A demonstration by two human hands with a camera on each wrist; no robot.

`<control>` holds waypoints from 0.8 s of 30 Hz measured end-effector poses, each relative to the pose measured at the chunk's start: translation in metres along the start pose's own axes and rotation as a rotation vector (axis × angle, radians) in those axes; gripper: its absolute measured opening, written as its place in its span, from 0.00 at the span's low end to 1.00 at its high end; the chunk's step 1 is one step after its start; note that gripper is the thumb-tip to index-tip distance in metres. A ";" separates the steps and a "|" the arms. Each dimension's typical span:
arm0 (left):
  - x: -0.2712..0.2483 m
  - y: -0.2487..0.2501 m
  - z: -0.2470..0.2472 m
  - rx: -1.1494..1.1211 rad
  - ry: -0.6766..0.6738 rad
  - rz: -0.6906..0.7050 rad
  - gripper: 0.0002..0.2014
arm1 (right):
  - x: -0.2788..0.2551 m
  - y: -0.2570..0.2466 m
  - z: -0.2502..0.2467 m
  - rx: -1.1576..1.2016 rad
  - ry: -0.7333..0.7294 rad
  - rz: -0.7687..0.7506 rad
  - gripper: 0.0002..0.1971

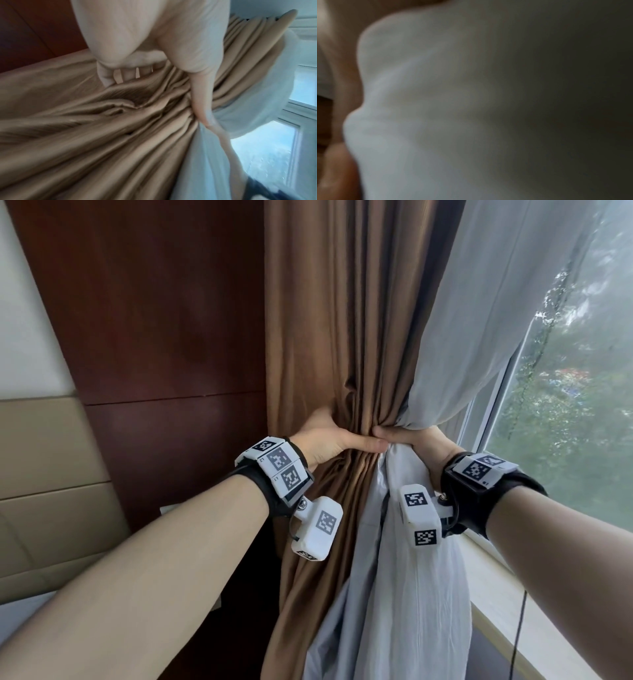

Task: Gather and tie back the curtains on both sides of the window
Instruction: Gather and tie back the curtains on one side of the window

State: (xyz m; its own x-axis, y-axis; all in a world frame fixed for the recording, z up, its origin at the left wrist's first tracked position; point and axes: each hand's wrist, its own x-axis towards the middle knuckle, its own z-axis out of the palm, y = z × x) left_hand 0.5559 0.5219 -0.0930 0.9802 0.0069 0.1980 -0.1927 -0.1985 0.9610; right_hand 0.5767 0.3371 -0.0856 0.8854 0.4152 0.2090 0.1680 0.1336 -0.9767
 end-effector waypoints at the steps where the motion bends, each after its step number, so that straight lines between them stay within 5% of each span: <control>1: -0.002 0.000 -0.001 0.020 0.045 0.015 0.51 | 0.002 0.002 -0.001 -0.004 0.038 -0.005 0.17; 5: -0.010 0.004 -0.002 0.062 0.126 0.064 0.35 | 0.010 0.008 -0.003 -0.001 0.141 0.049 0.26; 10: -0.013 0.004 0.006 0.149 0.093 0.089 0.24 | 0.008 0.007 0.005 0.002 0.056 0.005 0.21; 15: -0.009 0.003 0.017 0.147 0.053 0.116 0.23 | 0.004 0.004 0.004 0.026 -0.049 -0.011 0.27; 19: -0.006 0.008 0.017 0.159 -0.001 0.115 0.23 | 0.003 0.004 -0.005 -0.027 -0.030 -0.042 0.18; 24: 0.003 0.014 0.014 0.241 0.118 0.093 0.28 | 0.008 0.006 -0.007 0.026 0.047 0.009 0.21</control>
State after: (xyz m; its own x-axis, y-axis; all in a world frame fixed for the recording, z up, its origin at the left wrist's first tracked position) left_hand 0.5569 0.5052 -0.0813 0.9438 0.0892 0.3182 -0.2516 -0.4305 0.8668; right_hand 0.5875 0.3353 -0.0902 0.9064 0.3739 0.1968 0.1488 0.1534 -0.9769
